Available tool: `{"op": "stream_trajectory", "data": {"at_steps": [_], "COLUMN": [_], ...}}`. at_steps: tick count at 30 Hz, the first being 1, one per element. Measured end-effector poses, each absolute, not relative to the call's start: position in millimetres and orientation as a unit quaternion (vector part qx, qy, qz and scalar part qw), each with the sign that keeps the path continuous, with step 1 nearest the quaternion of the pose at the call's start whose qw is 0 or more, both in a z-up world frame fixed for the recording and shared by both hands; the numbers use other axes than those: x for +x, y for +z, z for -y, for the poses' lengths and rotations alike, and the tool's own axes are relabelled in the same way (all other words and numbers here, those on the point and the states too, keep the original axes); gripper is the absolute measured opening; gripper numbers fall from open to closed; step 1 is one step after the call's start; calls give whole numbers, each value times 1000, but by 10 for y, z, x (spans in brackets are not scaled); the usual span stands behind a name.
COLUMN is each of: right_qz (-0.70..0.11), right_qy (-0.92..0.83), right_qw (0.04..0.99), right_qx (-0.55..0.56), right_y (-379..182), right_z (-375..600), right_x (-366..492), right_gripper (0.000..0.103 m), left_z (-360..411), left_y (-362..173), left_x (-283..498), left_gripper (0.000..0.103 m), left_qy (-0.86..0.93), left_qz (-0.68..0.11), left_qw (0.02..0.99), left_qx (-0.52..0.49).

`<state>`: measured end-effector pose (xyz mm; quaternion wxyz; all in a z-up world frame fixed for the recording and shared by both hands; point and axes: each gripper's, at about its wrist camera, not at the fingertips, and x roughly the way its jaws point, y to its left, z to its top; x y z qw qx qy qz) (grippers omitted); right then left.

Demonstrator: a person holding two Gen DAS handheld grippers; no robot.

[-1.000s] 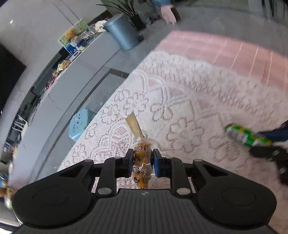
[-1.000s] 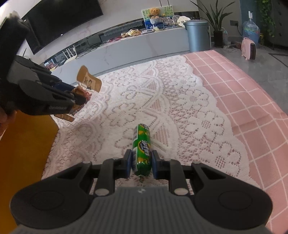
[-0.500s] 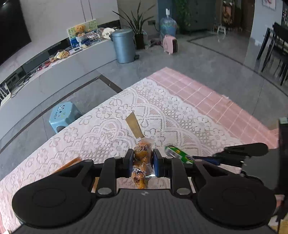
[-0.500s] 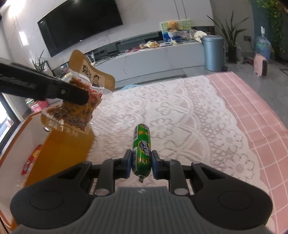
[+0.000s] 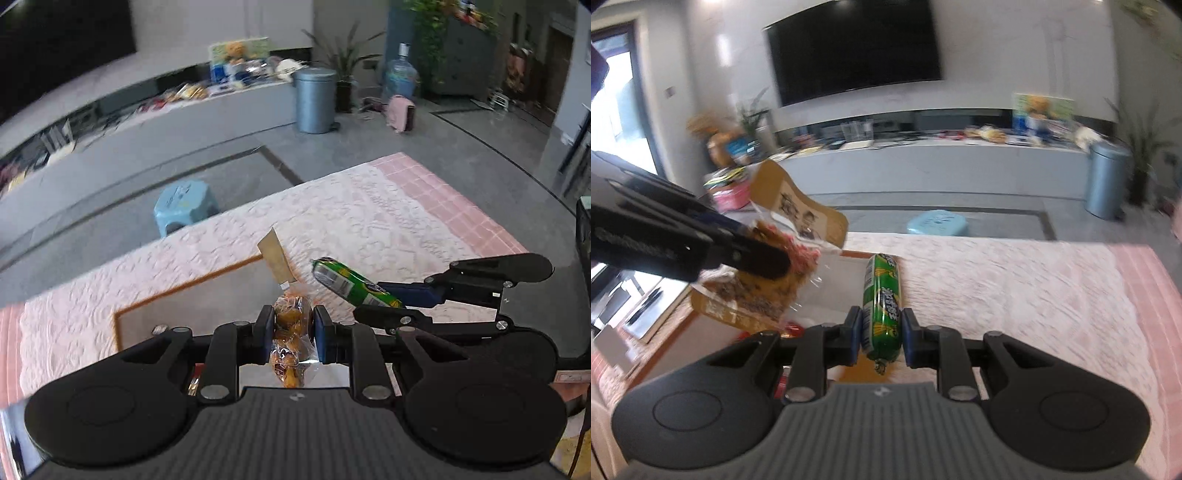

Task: Organize snacks
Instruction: 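Lift both snacks and carry them over the white box, then lower both snacks into the box and open both tools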

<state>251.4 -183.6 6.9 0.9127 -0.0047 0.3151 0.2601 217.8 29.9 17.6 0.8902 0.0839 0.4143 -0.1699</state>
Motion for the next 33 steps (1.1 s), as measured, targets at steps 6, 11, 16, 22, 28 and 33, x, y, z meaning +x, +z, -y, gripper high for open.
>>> {"op": "stream_trajectory", "data": {"at_steps": [6, 11, 16, 22, 28, 33], "right_qz": [-338, -357, -376, -383, -387, -385], "right_qy": [292, 298, 296, 299, 299, 301], "right_qw": [890, 870, 850, 839, 839, 844], "right_qx": [-88, -164, -221, -245, -236, -220], "right_y": [33, -140, -360, -486, -549, -547], "right_z": [1266, 924, 779, 682, 646, 696], "right_x": [2618, 2766, 2926, 3006, 3097, 3124], "right_gripper": [19, 19, 19, 19, 20, 20], "left_z": [-597, -750, -848, -952, -1011, -993], "left_y": [-99, -418, -669, -768, -832, -831], "left_x": [2373, 2634, 2805, 2923, 2996, 2981], "left_gripper": [24, 24, 24, 24, 24, 27], "left_qy": [-142, -131, -131, -138, -130, -129], "left_qz": [-441, -473, -492, -493, -490, -490], "left_qw": [884, 870, 861, 859, 862, 862], "left_qx": [66, 41, 12, -21, -31, -21]}}
